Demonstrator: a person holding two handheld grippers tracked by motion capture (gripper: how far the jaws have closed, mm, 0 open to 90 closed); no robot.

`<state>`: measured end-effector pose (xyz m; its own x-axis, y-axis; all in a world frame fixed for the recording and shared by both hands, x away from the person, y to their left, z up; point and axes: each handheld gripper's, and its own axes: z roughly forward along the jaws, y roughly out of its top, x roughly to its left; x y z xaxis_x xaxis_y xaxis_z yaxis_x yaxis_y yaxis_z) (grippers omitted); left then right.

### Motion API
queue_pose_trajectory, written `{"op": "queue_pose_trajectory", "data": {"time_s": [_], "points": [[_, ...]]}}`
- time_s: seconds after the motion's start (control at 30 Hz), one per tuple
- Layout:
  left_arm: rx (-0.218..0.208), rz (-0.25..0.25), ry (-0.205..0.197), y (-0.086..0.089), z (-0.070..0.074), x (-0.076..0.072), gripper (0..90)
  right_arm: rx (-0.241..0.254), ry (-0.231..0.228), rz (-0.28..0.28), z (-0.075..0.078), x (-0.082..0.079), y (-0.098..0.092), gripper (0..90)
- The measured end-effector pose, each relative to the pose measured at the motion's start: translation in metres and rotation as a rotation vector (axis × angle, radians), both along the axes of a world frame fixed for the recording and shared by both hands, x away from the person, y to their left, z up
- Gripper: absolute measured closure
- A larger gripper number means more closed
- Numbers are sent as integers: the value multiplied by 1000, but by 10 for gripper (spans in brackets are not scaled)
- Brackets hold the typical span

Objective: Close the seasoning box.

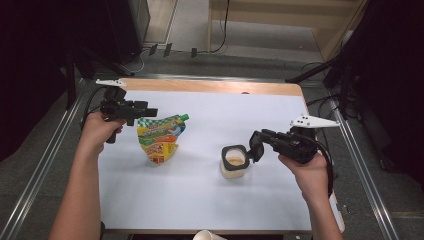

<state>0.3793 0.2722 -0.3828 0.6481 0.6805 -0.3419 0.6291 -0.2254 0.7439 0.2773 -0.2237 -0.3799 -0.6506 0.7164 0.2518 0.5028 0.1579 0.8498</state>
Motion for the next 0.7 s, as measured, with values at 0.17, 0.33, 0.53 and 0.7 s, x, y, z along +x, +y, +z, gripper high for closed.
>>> {"op": "queue_pose_trajectory", "data": {"time_s": [0.17, 0.33, 0.53, 0.7], "points": [[5, 5, 1, 1, -1, 0, 302, 0, 38, -24, -10, 5, -6, 893], [8, 7, 3, 1, -2, 1, 302, -16, 67, -16, -20, 10, -2, 900], [11, 0, 15, -1, -4, 1, 302, 6, 81, -16, -26, 11, 1, 900], [13, 1, 18, -1, -4, 1, 302, -1, 86, 2, -30, 11, 8, 900]]}}
